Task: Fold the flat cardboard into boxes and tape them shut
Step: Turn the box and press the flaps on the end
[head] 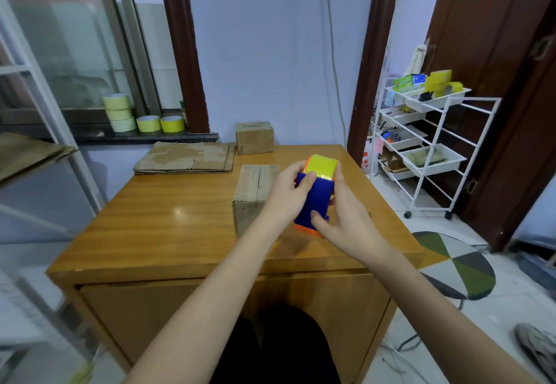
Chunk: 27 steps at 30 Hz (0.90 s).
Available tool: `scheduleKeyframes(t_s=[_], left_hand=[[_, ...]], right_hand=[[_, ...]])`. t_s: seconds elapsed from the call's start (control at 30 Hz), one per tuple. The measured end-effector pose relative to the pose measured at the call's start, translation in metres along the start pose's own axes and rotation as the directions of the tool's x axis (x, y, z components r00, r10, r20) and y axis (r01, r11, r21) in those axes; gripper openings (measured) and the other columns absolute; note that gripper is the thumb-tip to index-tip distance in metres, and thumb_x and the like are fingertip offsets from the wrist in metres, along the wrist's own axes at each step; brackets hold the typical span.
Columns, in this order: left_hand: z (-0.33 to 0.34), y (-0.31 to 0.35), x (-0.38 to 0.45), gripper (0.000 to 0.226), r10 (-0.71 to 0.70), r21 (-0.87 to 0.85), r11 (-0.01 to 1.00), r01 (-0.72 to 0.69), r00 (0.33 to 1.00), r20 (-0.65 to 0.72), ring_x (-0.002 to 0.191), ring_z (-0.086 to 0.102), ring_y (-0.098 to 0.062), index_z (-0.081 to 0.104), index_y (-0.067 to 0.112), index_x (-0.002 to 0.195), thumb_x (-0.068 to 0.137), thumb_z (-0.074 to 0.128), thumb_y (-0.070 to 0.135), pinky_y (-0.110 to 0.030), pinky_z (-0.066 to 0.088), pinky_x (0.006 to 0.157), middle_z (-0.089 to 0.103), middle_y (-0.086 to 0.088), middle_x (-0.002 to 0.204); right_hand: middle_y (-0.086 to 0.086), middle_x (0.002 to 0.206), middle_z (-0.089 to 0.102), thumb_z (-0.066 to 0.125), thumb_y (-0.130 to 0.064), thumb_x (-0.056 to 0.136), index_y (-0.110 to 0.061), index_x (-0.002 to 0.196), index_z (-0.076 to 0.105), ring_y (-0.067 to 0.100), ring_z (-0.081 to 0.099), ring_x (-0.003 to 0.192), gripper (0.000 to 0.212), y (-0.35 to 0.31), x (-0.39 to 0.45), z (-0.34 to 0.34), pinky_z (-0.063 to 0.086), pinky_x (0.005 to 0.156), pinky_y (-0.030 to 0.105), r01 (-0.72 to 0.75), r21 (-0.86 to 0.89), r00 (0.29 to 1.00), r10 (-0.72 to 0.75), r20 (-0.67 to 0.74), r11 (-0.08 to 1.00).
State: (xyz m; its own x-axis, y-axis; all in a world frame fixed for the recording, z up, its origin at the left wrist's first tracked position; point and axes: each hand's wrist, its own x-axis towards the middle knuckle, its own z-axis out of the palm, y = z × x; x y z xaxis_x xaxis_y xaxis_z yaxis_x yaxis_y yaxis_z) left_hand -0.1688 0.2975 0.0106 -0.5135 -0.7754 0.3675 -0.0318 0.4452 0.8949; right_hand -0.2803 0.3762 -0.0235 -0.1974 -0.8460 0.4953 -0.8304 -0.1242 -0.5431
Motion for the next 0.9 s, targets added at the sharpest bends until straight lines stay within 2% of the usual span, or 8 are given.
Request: scheduleKeyframes(t_s=[0.13,0.23,0.3,0.37,0.47,0.67,0.77,0.9], left_hand=[[-0.004,0.001,0.005,0.023,-0.030,-0.018,0.999,0.029,0.997,-0.069,0.092,0.063,-0.013,0.061,0.012,0.117,0.098,0.051,0.022,-0.022,0.049,0.078,0.068,-0.001,0.103],[-0.014,0.013,0.007,0.014,-0.065,-0.143,0.988,0.055,0.996,-0.066,0.073,0.064,-0.001,0.064,0.015,0.099,0.098,0.051,0.021,-0.016,0.048,0.064,0.068,0.004,0.085],[-0.021,0.021,0.010,0.015,-0.072,-0.177,0.982,0.066,0.997,-0.030,0.065,0.062,0.005,0.064,0.017,0.091,0.098,0.051,0.019,-0.014,0.049,0.063,0.066,0.007,0.079],[-0.026,0.025,0.014,0.015,-0.071,-0.184,0.980,0.071,0.997,0.006,0.066,0.062,0.002,0.066,0.015,0.089,0.097,0.053,0.017,-0.016,0.050,0.066,0.067,0.005,0.078],[-0.035,0.032,0.016,0.013,-0.121,-0.199,0.972,0.122,0.992,0.019,0.060,0.063,0.003,0.066,0.005,0.098,0.093,0.061,0.016,-0.013,0.050,0.058,0.068,0.001,0.079],[-0.040,0.037,0.017,0.037,-0.211,-0.141,0.964,0.223,0.973,0.098,0.070,0.068,-0.018,0.052,0.011,0.101,0.078,0.078,0.022,-0.029,0.054,0.063,0.072,-0.009,0.088],[-0.043,0.042,0.018,0.036,-0.162,-0.138,0.973,0.182,0.976,0.146,0.077,0.069,-0.019,0.057,-0.001,0.105,0.077,0.077,0.012,-0.029,0.055,0.068,0.071,-0.019,0.091],[-0.049,0.044,0.014,0.008,-0.139,-0.161,0.971,0.178,0.964,0.228,0.064,0.067,-0.014,0.065,-0.002,0.091,0.085,0.061,-0.005,-0.023,0.054,0.056,0.067,-0.013,0.073]], right_hand=[[0.004,0.123,0.056,0.067,-0.020,0.086,-0.005,0.148,0.023,0.013,0.053,0.107,0.077,0.000,0.004,0.000,0.049,0.088,0.031,0.109,-0.015,0.982,-0.110,-0.151,0.994],[0.006,0.119,0.060,0.063,-0.025,0.086,-0.018,0.142,0.035,0.016,0.057,0.102,0.063,-0.002,0.007,-0.008,0.051,0.083,0.033,0.356,-0.071,0.925,-0.362,-0.118,0.932],[0.007,0.103,0.063,0.058,-0.033,0.086,-0.019,0.135,0.040,0.019,0.057,0.088,0.054,-0.002,0.011,-0.011,0.051,0.069,0.034,0.482,-0.279,0.848,-0.522,-0.089,0.831],[0.012,0.090,0.060,0.060,-0.034,0.085,-0.015,0.121,0.050,0.022,0.053,0.079,0.042,-0.003,0.018,-0.016,0.048,0.061,0.036,0.485,-0.417,0.760,-0.606,-0.236,0.769],[0.018,0.095,0.055,0.067,-0.035,0.078,-0.013,0.115,0.051,0.024,0.051,0.089,0.046,-0.010,0.031,-0.032,0.045,0.074,0.030,0.474,-0.350,0.709,-0.586,-0.393,0.808],[0.002,0.138,0.043,0.076,-0.061,0.061,-0.021,0.149,0.022,0.009,0.043,0.127,0.111,-0.032,0.069,-0.062,0.043,0.102,0.037,0.384,-0.062,0.919,-0.375,0.118,0.921],[-0.006,0.131,0.042,0.078,-0.067,0.055,-0.031,0.148,0.023,0.008,0.054,0.112,0.114,-0.039,0.075,-0.056,0.048,0.091,0.031,0.441,-0.107,0.864,-0.389,0.321,0.891],[-0.001,0.125,0.043,0.056,-0.078,0.061,-0.035,0.147,0.029,0.015,0.058,0.087,0.100,-0.039,0.075,-0.044,0.046,0.072,0.026,0.558,-0.225,0.816,-0.479,0.322,0.799]])
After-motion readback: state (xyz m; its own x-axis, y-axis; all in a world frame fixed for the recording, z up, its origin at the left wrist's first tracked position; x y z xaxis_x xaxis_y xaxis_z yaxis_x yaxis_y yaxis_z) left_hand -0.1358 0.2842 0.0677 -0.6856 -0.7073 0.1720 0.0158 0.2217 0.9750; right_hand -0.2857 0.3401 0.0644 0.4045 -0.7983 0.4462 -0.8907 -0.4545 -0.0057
